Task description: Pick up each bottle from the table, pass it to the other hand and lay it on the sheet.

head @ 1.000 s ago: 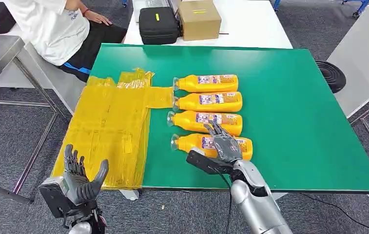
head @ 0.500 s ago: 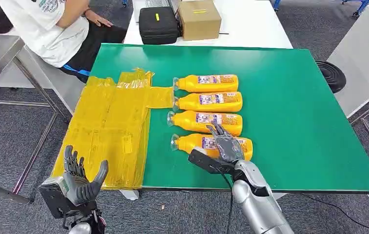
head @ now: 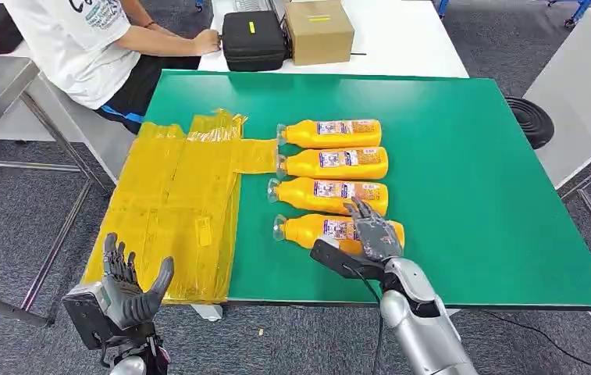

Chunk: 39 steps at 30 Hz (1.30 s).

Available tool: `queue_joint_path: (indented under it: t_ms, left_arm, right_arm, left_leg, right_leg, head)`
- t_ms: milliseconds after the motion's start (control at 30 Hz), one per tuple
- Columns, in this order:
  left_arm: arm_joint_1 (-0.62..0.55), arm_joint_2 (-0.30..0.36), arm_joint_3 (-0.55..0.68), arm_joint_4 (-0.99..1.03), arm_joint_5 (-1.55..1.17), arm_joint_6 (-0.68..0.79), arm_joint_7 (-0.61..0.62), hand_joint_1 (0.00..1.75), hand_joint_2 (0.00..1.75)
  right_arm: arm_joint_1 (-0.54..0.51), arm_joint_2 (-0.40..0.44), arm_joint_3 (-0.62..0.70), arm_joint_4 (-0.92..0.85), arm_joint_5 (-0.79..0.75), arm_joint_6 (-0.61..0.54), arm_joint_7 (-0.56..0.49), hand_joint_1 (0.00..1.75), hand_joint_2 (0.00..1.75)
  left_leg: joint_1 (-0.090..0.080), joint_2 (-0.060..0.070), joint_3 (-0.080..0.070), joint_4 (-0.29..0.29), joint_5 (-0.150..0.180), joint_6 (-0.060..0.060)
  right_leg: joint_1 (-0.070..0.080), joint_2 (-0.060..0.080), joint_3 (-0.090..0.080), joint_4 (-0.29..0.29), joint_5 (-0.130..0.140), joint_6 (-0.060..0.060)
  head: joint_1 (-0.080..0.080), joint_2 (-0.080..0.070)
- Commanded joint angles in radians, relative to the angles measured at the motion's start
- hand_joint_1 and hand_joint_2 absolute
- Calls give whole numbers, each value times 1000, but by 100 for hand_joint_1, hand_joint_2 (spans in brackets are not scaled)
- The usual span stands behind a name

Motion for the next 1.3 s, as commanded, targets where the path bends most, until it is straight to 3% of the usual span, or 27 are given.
queue_joint_path:
  t_ms: [33,167,233,600,1300]
  left_arm:
    - [-32,10,3,53,-4,-12,13,0,175]
    - [-37,15,-5,70,-3,-12,12,0,175]
    - [-42,19,-10,80,1,-14,12,0,175]
    - [-37,20,-15,78,15,-19,5,0,175]
    - [-73,17,-8,120,34,-30,8,0,175]
  right_arm:
    - [22,-28,-29,33,11,34,25,0,175]
    - [31,-30,-42,46,14,42,27,0,175]
    - [30,-31,-51,49,15,44,27,0,175]
    - [82,-78,-86,15,47,53,50,0,175]
    - [-60,-89,-93,233,-38,123,-11,0,175]
  left_leg:
    - [1,-2,5,-1,-1,-1]
    - [2,-1,10,-1,-4,-1]
    - [1,-2,5,-1,-1,-1]
    - [1,-3,6,-1,-1,-1]
    - [2,0,10,-2,-1,-1]
  right_leg:
    - [1,-3,6,-1,-2,-3]
    - [3,-4,12,-2,-4,-6]
    - [1,-3,6,-2,-2,-3]
    - [1,-4,7,-2,-2,-3]
    - [2,-2,11,-3,-1,-4]
  head:
    - [0,0]
    - [0,0]
    - [0,0]
    - [0,0]
    - [0,0]
